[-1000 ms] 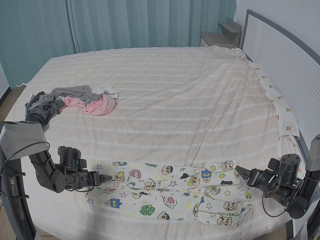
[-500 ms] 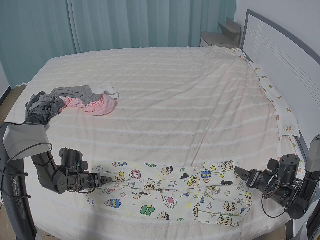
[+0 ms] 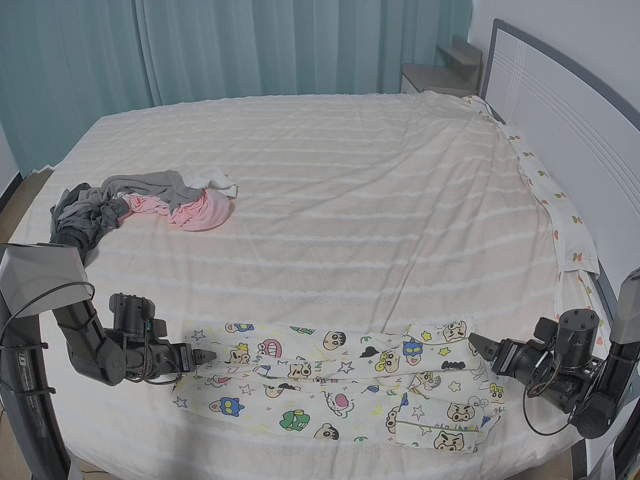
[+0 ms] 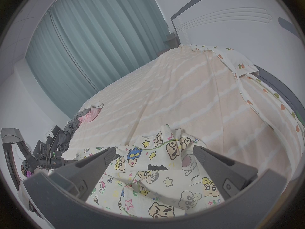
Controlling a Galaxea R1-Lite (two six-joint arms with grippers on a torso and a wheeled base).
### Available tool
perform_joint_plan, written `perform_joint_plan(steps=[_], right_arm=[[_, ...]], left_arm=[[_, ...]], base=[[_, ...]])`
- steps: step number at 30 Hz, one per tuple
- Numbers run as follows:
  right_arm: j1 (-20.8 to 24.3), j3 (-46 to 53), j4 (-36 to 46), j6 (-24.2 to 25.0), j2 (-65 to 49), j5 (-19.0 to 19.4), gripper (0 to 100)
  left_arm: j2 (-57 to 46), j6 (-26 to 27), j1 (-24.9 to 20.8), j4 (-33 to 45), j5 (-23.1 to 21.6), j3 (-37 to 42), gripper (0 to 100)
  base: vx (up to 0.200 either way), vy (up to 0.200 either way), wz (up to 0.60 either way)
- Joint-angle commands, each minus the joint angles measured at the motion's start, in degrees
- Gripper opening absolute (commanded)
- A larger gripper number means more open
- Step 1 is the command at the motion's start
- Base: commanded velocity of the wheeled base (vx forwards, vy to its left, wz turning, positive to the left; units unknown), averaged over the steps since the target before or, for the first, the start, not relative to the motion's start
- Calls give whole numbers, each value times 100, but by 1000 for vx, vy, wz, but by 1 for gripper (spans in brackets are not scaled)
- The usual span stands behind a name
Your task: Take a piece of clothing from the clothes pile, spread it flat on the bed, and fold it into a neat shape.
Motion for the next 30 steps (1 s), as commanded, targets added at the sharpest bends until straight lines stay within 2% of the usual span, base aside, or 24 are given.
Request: perform_joint_plan(steps=[1, 19, 20, 30], right_arm=[[43, 84, -76, 1, -9, -17, 100], [96, 84, -76, 1, 0, -79, 100], [96, 84, -76, 1, 0, -79, 100], [87, 84, -76, 1, -9, -70, 100]], left_arm=[[175, 3, -58, -13, -10, -36, 100], [281, -226, -383, -338, -54, -54, 100], [263, -226, -427, -338, -54, -27, 0], [158, -217, -383, -444, -62, 87, 0]], base=[[0, 0, 0], [0, 0, 0], [0, 0, 0], [0, 0, 0]])
